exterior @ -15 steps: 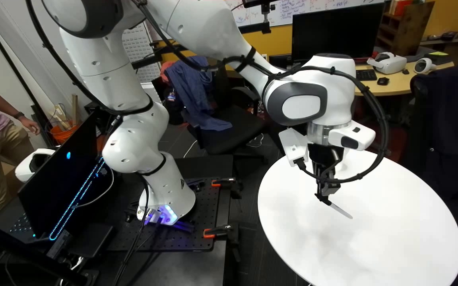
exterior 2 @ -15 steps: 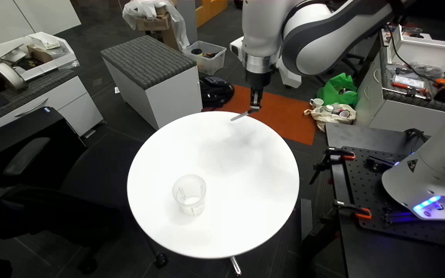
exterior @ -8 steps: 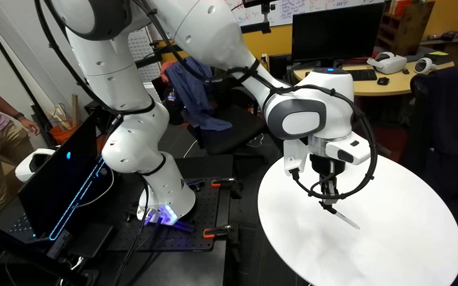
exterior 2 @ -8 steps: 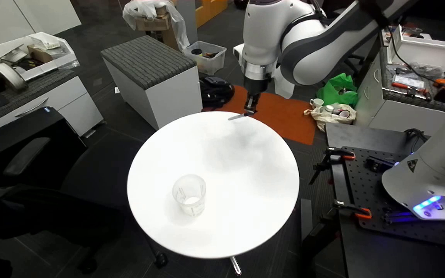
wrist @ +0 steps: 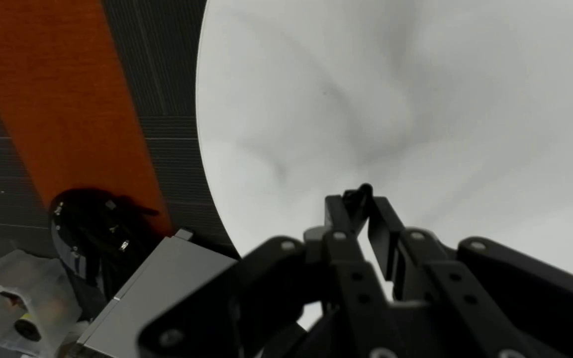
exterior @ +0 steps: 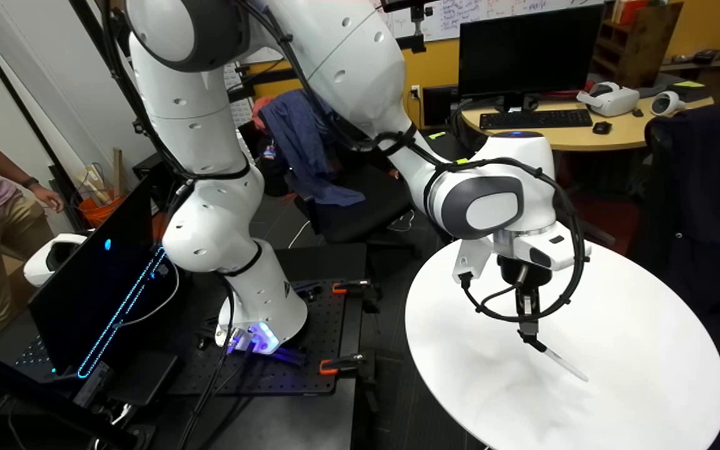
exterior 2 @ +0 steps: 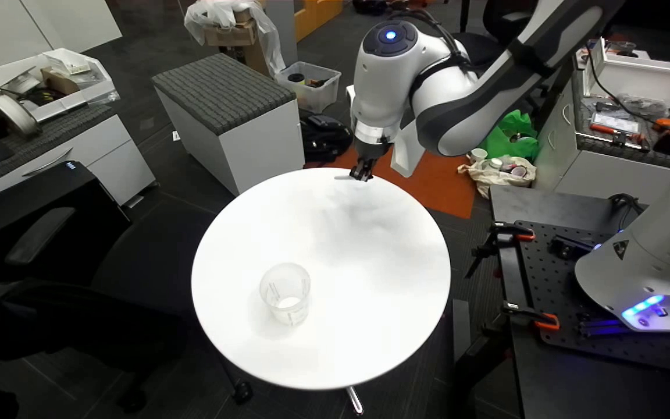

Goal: Take the black pen out of the clear cup

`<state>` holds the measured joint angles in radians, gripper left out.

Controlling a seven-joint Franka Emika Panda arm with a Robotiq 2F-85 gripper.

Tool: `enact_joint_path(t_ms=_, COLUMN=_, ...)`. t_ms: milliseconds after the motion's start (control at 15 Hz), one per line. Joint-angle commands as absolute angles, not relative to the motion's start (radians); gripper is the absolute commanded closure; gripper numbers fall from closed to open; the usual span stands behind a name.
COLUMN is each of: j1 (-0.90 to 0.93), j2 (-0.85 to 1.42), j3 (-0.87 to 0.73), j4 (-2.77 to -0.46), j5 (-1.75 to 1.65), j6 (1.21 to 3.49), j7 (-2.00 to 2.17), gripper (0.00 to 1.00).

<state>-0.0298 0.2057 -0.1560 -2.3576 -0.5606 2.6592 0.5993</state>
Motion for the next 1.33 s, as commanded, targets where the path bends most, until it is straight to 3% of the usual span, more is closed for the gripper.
enact_joint_path(t_ms=0, j1=0.046, j2=0.268, j3=-0.221, j4=-2.3, j5=-0.693, j6=2.656, j7=0.795, gripper=0.96)
enact_joint_path(t_ms=400, j1=0.087, j2=0.326, j3=-0.219, j4=-2.249, j5=-0.82, j6=2.627, j7=0.968, gripper=0.96)
enact_joint_path(t_ms=467, j1=0.088, j2=0.334, j3=-0.218, j4=-2.243, j5=-0.823, j6=2.626, j7=0.975, gripper=0.58)
enact_joint_path(t_ms=533, j1=0.09, j2=0.335, j3=-0.216, j4=-2.241, j5=-0.821, j6=2.623, j7=0.979, gripper=0.57)
enact_joint_path(t_ms=1067, j1=0.09, j2=0.342, j3=-0.216, j4=-2.233, j5=-0.813, j6=2.633, j7=0.975, gripper=0.01)
enact_joint_path(t_ms=1267, j1=0.083, j2=0.328, j3=-0.206, j4=-2.24, j5=-0.8, j6=2.645, j7=0.952, gripper=0.0)
